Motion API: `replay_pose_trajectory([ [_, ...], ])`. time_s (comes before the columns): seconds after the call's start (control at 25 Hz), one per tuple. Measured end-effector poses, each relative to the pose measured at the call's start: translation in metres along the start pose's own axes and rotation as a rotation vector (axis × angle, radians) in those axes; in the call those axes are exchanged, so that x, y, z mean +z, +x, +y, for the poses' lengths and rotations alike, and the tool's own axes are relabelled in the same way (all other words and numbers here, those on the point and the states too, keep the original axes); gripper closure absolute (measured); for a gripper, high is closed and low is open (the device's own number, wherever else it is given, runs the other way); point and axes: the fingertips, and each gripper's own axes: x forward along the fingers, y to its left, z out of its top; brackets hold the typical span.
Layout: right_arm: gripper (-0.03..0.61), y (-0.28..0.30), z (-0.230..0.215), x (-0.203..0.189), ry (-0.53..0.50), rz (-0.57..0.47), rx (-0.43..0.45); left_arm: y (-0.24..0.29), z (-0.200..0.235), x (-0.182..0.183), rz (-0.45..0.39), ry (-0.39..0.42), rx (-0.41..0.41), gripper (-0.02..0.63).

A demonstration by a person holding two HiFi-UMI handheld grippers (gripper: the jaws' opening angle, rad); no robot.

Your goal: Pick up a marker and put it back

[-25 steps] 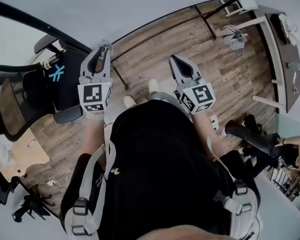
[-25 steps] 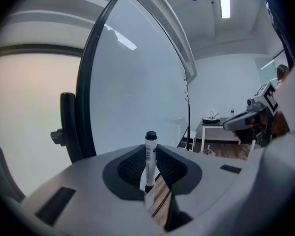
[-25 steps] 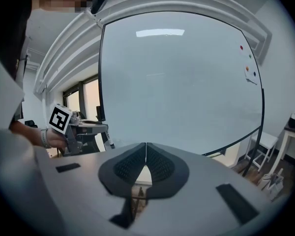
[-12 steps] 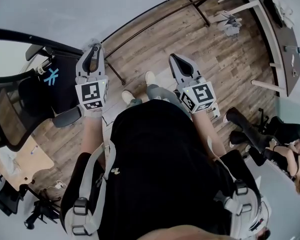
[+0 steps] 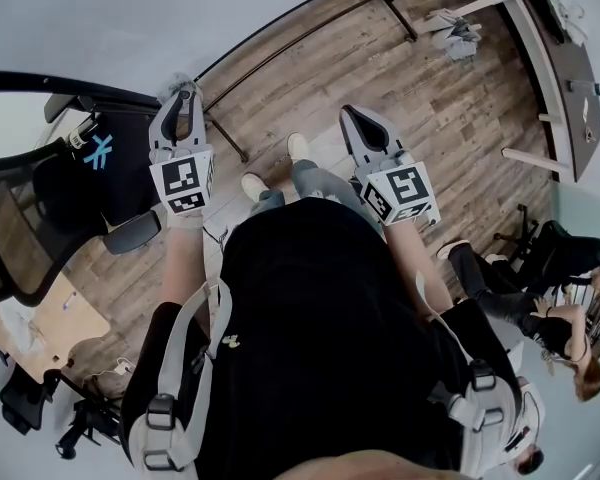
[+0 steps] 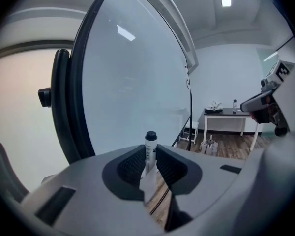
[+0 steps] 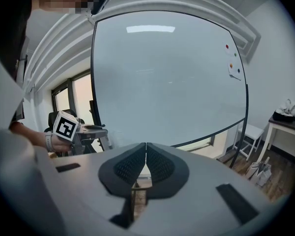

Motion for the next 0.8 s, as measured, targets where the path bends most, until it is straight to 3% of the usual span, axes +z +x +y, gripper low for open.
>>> replay_pose_trajectory([
  [0.8,0.563,0.005,0.004,0.006,-0.016,-0.006,0.046,-0.01,-0.002,0.006,-0.011,-0.009,0.03,0.522],
])
